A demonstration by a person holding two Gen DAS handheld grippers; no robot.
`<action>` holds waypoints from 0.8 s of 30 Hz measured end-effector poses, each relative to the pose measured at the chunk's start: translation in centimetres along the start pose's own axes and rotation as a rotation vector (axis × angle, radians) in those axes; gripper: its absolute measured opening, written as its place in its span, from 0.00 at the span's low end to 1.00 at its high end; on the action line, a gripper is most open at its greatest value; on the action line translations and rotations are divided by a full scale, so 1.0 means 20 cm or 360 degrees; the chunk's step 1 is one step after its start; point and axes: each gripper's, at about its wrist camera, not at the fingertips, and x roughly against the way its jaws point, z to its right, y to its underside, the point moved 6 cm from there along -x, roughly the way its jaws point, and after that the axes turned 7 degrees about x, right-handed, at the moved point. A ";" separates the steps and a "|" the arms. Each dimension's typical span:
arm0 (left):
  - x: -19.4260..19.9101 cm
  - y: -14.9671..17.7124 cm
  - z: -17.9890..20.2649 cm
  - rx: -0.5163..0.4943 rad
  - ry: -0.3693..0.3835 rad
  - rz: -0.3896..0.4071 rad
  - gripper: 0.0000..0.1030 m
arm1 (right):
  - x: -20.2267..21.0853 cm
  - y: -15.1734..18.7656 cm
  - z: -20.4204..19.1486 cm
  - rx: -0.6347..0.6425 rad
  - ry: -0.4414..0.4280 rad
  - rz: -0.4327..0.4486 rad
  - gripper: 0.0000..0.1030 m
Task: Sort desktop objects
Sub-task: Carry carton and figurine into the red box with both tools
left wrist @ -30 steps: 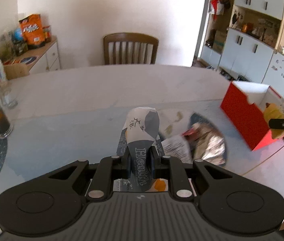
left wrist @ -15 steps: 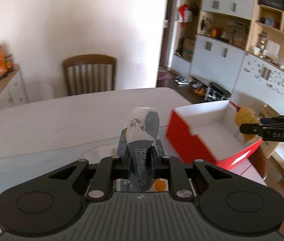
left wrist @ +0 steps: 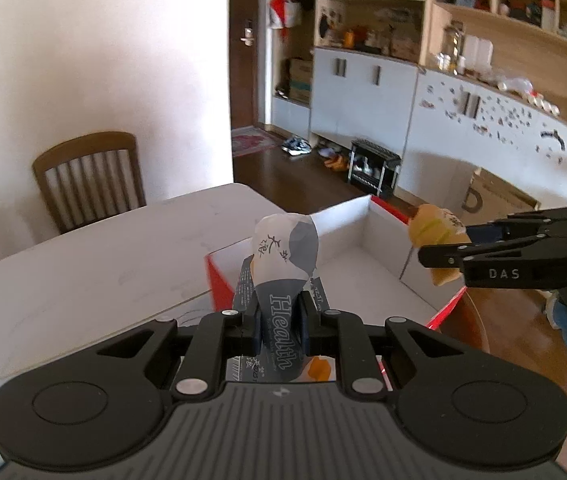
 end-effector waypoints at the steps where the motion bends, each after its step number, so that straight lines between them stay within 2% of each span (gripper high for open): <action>1: -0.03 0.00 0.02 -0.0007 0.0007 -0.0017 0.16 | 0.00 0.01 0.02 0.0001 0.0001 -0.0002 0.45; 11: -0.35 -0.03 0.16 -0.0159 -0.0011 -0.0212 0.16 | -0.15 0.05 0.13 0.0022 -0.0030 -0.0077 0.45; 17: -0.57 -0.01 0.22 -0.0303 -0.0057 -0.0348 0.16 | -0.27 0.10 0.15 0.0067 -0.0052 -0.0170 0.45; 24: -0.77 0.06 0.23 -0.0391 -0.0078 -0.0494 0.16 | -0.41 0.17 0.16 0.0062 -0.0077 -0.0292 0.44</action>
